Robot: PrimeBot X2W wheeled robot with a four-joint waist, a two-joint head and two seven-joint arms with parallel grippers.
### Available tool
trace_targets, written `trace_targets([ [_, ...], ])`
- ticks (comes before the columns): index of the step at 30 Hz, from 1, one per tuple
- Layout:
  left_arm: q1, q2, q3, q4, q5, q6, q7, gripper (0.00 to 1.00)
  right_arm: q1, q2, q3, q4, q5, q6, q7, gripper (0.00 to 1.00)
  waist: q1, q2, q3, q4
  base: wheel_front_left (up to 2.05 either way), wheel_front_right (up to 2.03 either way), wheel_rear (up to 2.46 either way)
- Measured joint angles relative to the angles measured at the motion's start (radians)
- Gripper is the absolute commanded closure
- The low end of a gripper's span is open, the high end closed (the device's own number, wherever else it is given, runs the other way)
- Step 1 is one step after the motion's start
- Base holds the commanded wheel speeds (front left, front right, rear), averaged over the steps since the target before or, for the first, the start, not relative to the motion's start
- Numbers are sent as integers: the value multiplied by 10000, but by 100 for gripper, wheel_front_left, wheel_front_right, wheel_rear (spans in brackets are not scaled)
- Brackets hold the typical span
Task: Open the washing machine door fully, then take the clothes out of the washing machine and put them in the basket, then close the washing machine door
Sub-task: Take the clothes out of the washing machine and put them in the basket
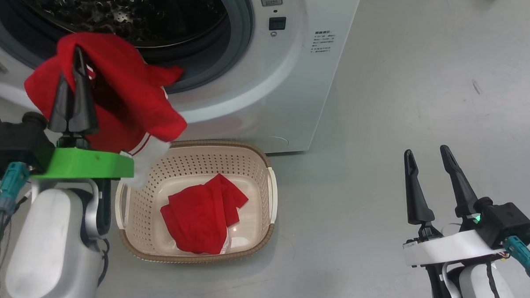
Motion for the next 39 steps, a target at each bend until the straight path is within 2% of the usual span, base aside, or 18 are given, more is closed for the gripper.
trace_targets([
  [17, 1685, -255, -1053, 263, -228, -94, 575, 100, 167, 6, 128, -184, -79, 82, 0, 0, 0, 0, 124, -63, 0, 0, 0],
  [28, 1701, -293, -1290, 1394, -437, -222, 826, 100, 141, 23, 247, -362, -75, 115, 0, 0, 0, 0, 607, -360, 0, 0, 0],
  [39, 1447, -328, -1298, 3183, -596, -257, 1264, 100, -120, 52, 364, -477, -54, 174, 0, 0, 0, 0, 1301, -857, 0, 0, 0],
])
